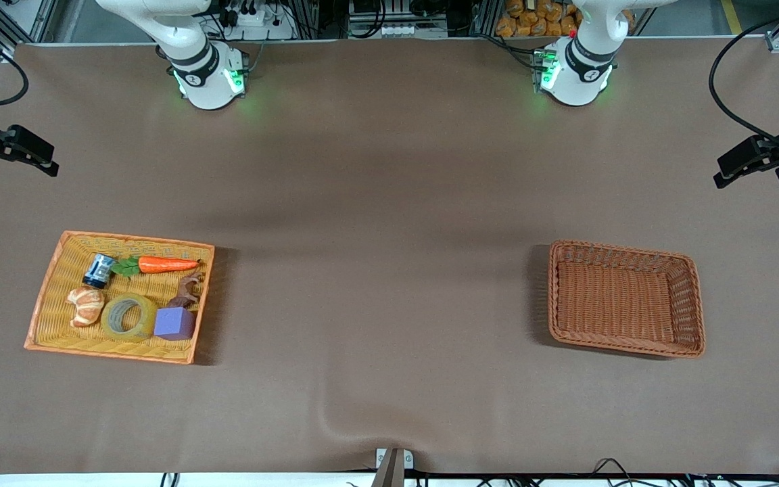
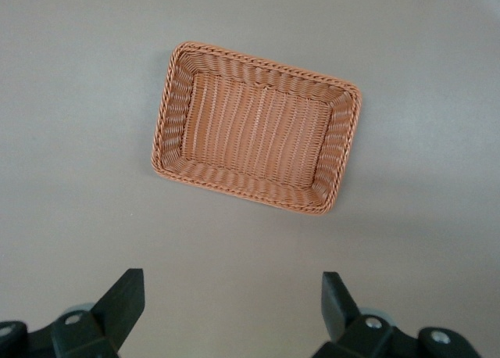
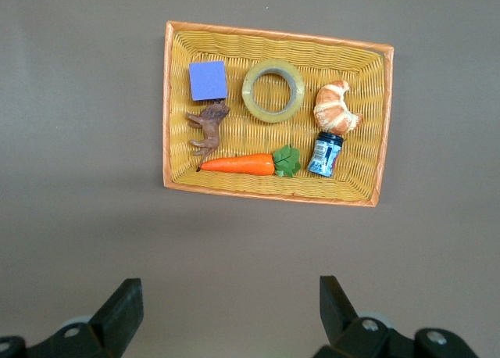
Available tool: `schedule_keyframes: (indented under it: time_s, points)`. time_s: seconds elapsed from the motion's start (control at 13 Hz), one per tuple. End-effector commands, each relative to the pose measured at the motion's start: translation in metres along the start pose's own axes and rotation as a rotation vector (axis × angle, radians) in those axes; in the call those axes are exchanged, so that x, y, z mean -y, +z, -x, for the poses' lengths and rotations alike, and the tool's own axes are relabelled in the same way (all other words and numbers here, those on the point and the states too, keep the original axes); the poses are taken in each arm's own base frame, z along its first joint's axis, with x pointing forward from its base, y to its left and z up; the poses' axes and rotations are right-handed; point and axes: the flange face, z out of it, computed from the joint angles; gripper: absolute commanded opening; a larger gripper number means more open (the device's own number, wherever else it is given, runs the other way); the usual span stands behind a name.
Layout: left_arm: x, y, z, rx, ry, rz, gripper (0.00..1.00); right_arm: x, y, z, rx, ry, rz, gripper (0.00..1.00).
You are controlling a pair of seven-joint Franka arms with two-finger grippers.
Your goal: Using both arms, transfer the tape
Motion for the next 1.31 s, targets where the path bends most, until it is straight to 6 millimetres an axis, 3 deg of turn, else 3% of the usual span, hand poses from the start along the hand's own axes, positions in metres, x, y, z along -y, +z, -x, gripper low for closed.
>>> schedule_keyframes:
  time_s: [0.0, 0.46, 0.85, 1.23]
  points:
    - [0.002, -0.004, -0.001, 0.010, 0.020, 0.015, 1.00, 0.010, -0.003, -0.002, -0.002, -0.019, 0.023, 1.00]
    - [-0.002, 0.015, -0.007, 0.053, 0.024, 0.004, 1.00, 0.009, -0.003, -0.003, -0.006, -0.018, 0.026, 1.00]
    - [0.000, 0.016, -0.008, 0.058, 0.026, 0.005, 1.00, 0.012, -0.001, -0.005, -0.002, -0.024, 0.024, 1.00]
    - [-0.016, 0.020, -0.008, 0.066, 0.046, 0.005, 1.00, 0.015, 0.003, -0.007, 0.005, -0.029, 0.024, 1.00]
